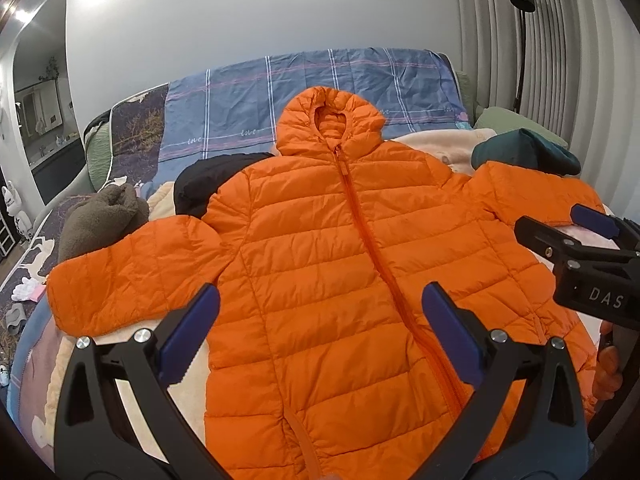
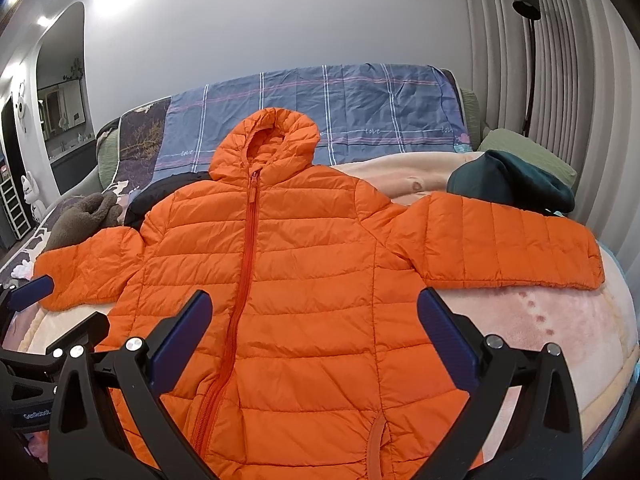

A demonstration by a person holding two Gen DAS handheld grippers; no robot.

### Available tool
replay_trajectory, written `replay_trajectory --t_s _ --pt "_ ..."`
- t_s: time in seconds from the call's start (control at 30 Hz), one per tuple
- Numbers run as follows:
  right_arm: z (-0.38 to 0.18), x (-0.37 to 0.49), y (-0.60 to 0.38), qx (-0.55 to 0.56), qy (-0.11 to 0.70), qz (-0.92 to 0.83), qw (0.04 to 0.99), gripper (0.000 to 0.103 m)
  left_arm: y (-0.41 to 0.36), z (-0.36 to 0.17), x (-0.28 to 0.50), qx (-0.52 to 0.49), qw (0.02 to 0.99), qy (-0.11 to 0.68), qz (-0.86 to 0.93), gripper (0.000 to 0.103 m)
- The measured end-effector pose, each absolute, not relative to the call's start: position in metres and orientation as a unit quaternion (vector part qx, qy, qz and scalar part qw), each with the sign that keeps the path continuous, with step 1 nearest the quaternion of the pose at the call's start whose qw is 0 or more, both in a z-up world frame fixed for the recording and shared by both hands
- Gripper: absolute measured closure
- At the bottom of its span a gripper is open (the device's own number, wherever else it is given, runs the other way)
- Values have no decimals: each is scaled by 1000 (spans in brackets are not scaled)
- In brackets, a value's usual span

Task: Fold large clothes

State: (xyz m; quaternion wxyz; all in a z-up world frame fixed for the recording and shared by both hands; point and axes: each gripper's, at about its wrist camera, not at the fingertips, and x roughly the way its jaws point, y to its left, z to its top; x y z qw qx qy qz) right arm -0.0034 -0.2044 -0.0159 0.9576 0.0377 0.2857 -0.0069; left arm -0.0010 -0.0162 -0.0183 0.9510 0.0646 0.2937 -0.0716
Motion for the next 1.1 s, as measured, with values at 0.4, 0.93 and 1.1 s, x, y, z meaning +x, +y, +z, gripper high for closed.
replay_trajectory --t_s 0.4,0.93,1.1 --pt "-19 -1 -205 37 292 -9 956 1 -15 -22 0 61 949 298 -78 2" --pt "-19 -7 -207 40 292 -15 956 1 -14 -20 -5 56 952 290 -83 2" --pt "-18 -8 -208 41 292 -15 955 1 -14 -18 -6 58 953 287 -82 2"
